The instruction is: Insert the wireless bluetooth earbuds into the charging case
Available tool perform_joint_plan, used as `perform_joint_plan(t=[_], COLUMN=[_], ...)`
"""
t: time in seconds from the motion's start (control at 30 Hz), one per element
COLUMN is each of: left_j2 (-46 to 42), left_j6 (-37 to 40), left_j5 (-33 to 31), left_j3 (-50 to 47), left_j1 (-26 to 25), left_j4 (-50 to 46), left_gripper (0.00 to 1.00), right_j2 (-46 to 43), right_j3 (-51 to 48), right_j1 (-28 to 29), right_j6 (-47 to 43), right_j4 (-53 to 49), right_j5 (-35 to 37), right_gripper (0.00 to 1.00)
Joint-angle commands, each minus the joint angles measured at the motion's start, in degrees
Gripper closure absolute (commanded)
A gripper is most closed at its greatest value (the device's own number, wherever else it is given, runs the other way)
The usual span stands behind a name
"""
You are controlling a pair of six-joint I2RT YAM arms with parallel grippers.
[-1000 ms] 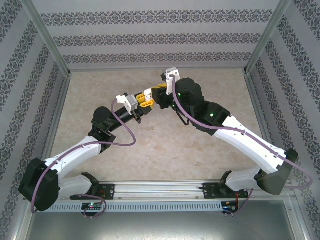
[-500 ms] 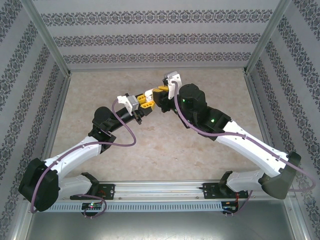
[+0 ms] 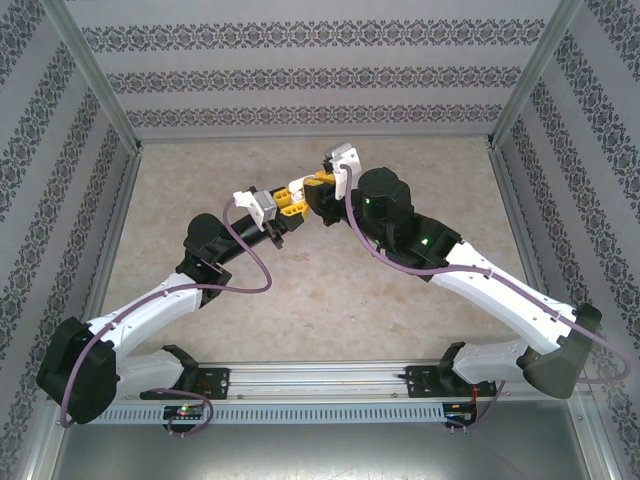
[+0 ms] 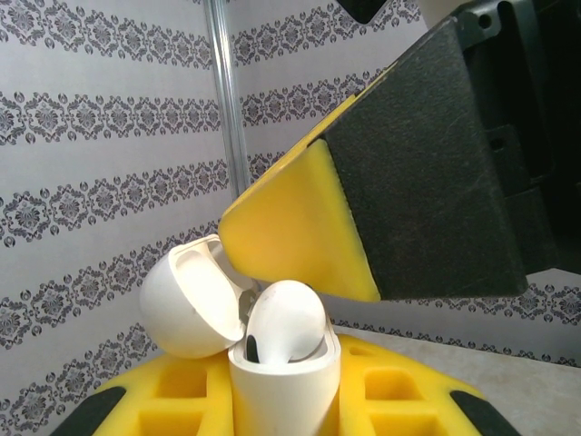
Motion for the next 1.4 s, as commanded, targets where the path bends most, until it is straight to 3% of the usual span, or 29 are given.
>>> perform_joint_plan(t=[0.0,1.37], left_j2=[-1.43,-1.02], left_j6=[0.32,1.16], left_j5=[0.37,-3.0], left_j3=[2.93,2.65], left_j1=[-1.62,-1.65], left_j4=[4.51,3.29], left_gripper=[1.0,1.0], right_j2=[1.58,-1.78], right_j3=[-1.68,-3.02], right_j1=[2.53,2.52], right_j6=[-1.19,0.48], right_j4=[-4.36,-6.04], right_j5=[-6.56,-2.45], right_gripper=[0.7,0.53])
